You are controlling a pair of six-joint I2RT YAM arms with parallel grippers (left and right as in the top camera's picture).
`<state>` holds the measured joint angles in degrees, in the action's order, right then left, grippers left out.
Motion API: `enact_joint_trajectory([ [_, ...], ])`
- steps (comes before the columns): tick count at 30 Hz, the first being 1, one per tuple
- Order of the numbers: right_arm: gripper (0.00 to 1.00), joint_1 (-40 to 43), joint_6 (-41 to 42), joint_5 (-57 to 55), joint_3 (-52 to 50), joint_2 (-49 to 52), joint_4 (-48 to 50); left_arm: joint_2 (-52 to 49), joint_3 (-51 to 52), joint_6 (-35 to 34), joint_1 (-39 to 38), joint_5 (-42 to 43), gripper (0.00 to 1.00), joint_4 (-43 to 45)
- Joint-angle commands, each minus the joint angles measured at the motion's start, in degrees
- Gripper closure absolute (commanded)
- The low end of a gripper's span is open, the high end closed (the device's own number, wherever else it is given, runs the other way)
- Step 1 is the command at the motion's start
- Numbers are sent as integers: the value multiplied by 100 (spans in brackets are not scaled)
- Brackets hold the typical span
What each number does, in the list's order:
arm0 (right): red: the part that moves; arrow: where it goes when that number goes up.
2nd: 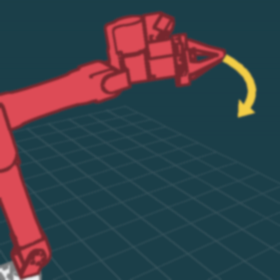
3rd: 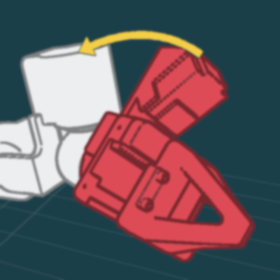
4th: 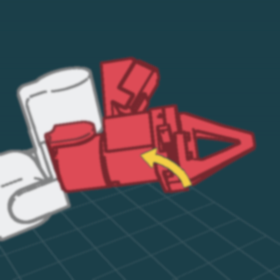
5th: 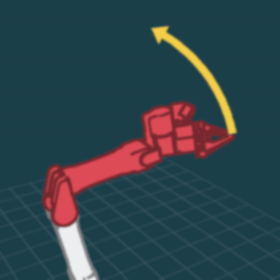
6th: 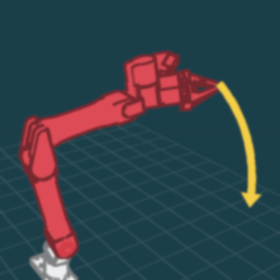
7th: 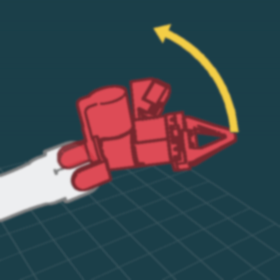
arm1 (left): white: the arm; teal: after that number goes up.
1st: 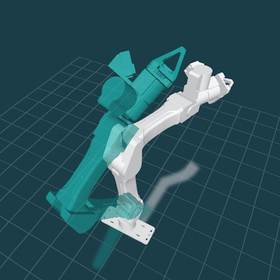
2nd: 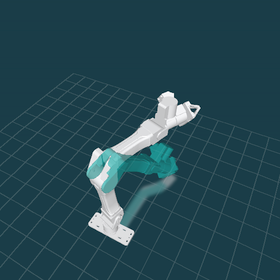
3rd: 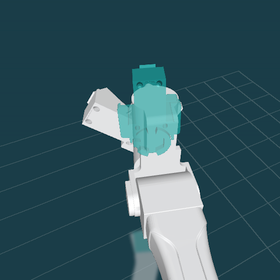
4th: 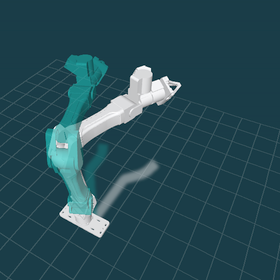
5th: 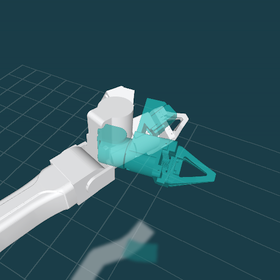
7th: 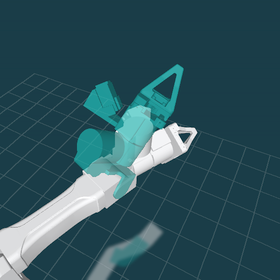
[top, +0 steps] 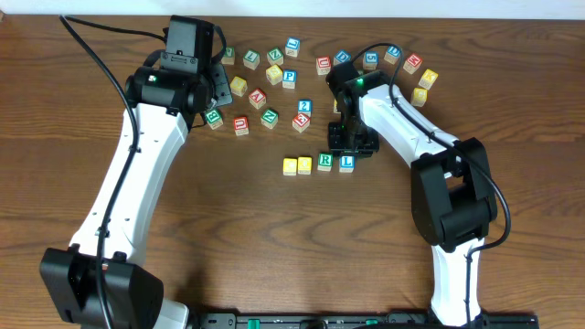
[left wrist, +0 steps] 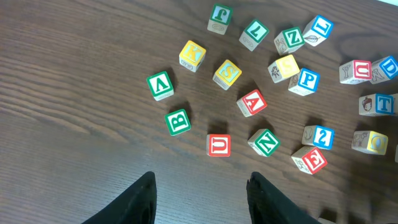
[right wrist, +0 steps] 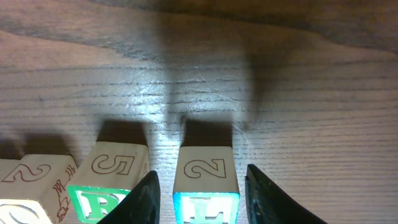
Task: Spell out CORL
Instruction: 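Lower the L block beside the R block and release it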
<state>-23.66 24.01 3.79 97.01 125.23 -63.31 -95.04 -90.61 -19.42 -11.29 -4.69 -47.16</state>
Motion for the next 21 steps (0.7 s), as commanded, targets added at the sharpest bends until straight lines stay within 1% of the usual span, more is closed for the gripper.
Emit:
enact_joint_trajectory([
  [1, 60, -44, 81, -66, -37, 55, 55, 20, 57, 72, 24, -50, 53, -15],
  [11, 54, -33, 35, -63, -13, -22, 76, 20, 57, 74, 24, -50, 54, -13],
  [21, 52, 13, 15, -66, 50, -245, 74, 20, 57, 74, 24, -50, 53, -15],
])
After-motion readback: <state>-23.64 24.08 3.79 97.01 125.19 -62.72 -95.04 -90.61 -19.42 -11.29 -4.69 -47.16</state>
